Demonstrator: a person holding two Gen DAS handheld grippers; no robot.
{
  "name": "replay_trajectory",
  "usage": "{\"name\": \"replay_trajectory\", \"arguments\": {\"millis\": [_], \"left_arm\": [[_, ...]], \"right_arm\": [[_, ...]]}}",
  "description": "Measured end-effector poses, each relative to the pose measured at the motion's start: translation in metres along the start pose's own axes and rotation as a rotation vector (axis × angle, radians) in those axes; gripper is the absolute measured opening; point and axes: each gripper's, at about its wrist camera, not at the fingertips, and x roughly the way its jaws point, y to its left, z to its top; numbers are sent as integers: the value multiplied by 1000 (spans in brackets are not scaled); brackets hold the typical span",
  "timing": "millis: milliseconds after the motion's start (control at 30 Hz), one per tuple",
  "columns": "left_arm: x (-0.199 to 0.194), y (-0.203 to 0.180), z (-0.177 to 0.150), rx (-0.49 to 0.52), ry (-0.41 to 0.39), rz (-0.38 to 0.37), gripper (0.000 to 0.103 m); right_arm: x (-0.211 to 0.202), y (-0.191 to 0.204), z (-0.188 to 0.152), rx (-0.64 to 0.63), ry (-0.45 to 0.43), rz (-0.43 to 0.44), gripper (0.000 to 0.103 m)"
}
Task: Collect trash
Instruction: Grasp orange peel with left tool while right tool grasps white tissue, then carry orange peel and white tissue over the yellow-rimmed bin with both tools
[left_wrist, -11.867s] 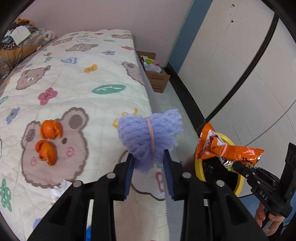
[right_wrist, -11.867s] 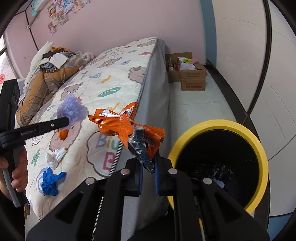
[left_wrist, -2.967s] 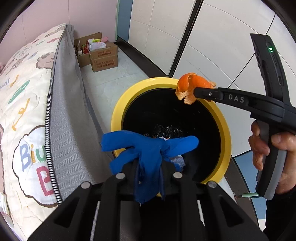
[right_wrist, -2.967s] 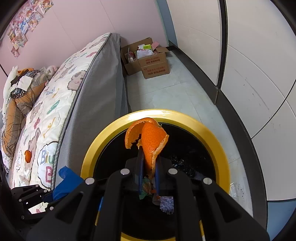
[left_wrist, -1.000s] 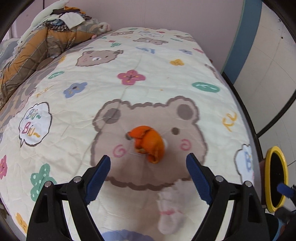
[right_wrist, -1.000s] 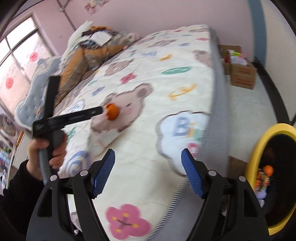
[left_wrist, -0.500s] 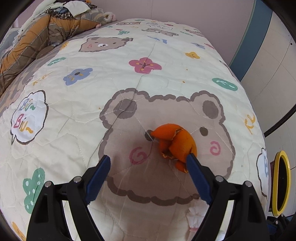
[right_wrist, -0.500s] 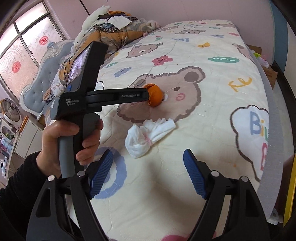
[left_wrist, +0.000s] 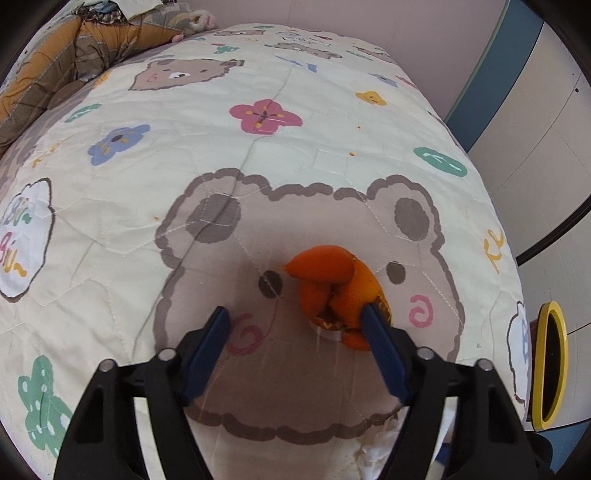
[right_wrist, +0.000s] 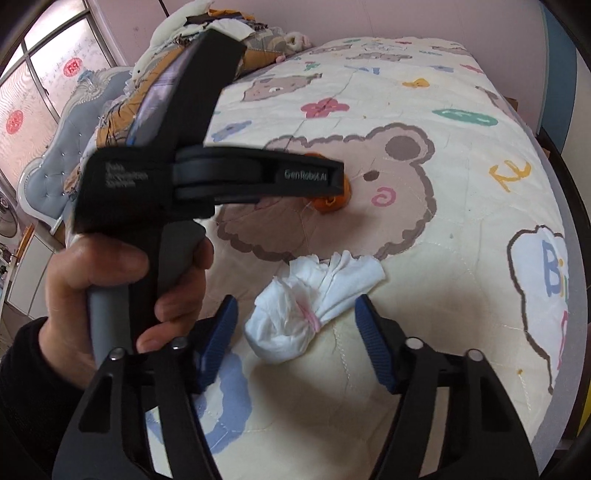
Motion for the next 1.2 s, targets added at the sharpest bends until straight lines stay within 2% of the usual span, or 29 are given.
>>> {"name": "replay_trajectory", "arguments": {"millis": [67,133,333,500,767,1200], "left_arm": [[1,-3,1,12,6,-22,48],[1,-6,1,29,10,-39,29],[-1,-9,-1,32,-17,-34,18],[-10,-9,-2,26,-30,-39,15],[-20,-12,-4,19,-33,-41,15],[-49,-34,-18,58,-52,-60,15]], "right_arm": [[8,-4,0,8,18,-9,47],[12,-9,0,28,36,11,42],[10,-15,3,26,36,36,30],[1,-16,4,20,24,52,26],[-18,-22,5,32,5,64,26],[-61,-51,-8,64,-22,29,26]]}}
